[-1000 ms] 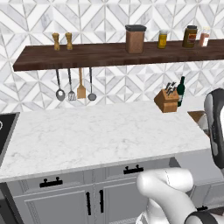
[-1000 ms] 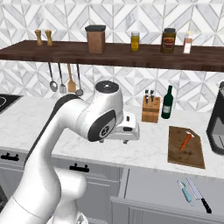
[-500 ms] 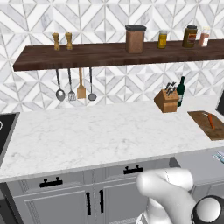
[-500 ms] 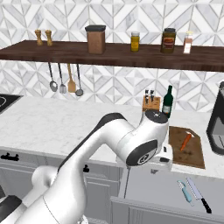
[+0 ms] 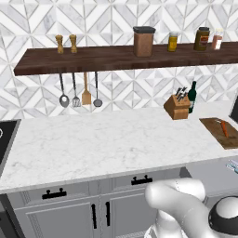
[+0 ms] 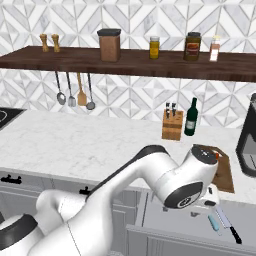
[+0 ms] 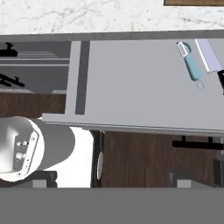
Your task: Place the appropriate cutting tool for cutting the carrot skin on the cutting board.
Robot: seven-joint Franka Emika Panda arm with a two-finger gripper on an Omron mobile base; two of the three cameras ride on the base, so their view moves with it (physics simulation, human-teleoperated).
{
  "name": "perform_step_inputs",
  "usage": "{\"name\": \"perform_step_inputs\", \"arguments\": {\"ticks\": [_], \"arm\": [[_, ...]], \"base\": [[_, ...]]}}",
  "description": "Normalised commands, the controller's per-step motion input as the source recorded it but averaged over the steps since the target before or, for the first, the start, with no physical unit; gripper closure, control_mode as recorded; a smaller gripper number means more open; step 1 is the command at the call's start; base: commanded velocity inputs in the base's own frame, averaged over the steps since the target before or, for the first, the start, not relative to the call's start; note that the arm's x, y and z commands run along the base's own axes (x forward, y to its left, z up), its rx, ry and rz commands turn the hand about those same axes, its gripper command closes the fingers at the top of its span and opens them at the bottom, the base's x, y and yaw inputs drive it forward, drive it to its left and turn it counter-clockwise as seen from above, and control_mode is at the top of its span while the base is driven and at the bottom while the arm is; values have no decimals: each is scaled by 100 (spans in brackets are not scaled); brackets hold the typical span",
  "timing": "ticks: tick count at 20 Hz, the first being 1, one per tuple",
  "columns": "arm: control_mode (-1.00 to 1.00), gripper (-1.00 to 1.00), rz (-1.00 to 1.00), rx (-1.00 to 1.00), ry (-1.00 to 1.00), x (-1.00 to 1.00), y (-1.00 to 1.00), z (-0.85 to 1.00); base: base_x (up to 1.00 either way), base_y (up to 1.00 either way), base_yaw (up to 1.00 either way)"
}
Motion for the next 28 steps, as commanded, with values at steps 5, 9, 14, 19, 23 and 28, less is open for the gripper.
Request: {"name": "perform_step_inputs", "arguments": {"ticks": [5, 9, 14, 19, 23, 28], "arm": [[-100, -100, 0, 0, 2, -3, -42, -18], [-100, -100, 0, 0, 1, 4, -44, -36], [-100, -100, 0, 1, 4, 42, -43, -57], [-100, -100, 0, 2, 14, 68, -31, -56], [-100, -100, -1, 8, 16, 51, -28, -72], [-100, -100, -3, 11, 10, 36, -24, -75]], "base": [[0, 0, 0], [0, 0, 0], [0, 0, 0], [0, 0, 0], [0, 0, 0], [0, 0, 0]]}}
